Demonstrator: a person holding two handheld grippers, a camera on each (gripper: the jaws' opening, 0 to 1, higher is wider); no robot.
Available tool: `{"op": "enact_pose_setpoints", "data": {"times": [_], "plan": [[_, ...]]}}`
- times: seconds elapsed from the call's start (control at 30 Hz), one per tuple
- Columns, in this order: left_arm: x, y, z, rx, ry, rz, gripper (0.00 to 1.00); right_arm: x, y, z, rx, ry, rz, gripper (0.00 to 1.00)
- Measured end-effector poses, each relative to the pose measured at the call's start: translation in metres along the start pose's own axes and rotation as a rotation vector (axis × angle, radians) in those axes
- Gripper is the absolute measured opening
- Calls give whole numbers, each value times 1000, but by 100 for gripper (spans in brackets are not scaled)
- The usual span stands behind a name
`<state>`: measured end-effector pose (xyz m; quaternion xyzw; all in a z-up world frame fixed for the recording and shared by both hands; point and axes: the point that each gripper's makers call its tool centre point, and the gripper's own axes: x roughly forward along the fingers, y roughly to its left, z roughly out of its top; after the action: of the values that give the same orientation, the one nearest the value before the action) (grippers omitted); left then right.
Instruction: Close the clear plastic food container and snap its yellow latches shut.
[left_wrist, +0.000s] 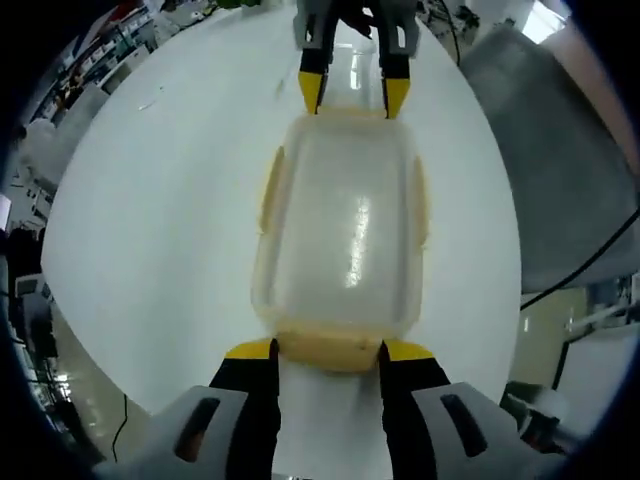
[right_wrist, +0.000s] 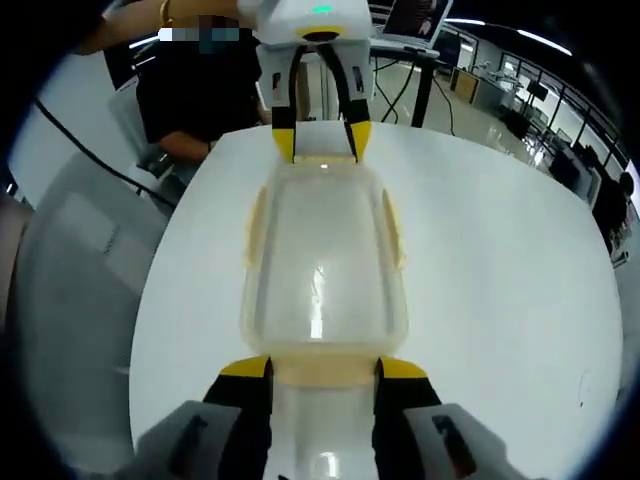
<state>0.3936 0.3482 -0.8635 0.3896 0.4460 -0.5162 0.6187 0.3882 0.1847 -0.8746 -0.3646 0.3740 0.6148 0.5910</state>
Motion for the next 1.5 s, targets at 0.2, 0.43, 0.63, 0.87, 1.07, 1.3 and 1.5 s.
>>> {"op": "enact_pose_setpoints", "data": {"times": [0.2, 0.43, 0.63, 0.87, 1.07, 1.3, 1.5], "plan": [[-5, -6, 1, -10, 3, 12, 37, -15, 5, 5, -32, -13, -4, 37], [-18, -12, 12, -32, -25, 41, 37, -31, 6, 6, -61, -12, -23, 37], [-30, -19, 21, -42, -42, 52, 37, -46, 10, 5, -86, -27, -25, 37], [-41, -23, 30, -38, -49, 59, 37, -59, 13, 7, -97, -42, -30, 37], [-48, -20, 37, -38, -58, 75, 37, -71, 9, 9, -114, -64, -47, 37], [-52, -18, 48, -35, -77, 74, 37, -80, 7, 4, -120, -63, -52, 37], [-53, -15, 59, -20, -71, 67, 37, -87, 3, -3, -107, -67, -51, 37]]}}
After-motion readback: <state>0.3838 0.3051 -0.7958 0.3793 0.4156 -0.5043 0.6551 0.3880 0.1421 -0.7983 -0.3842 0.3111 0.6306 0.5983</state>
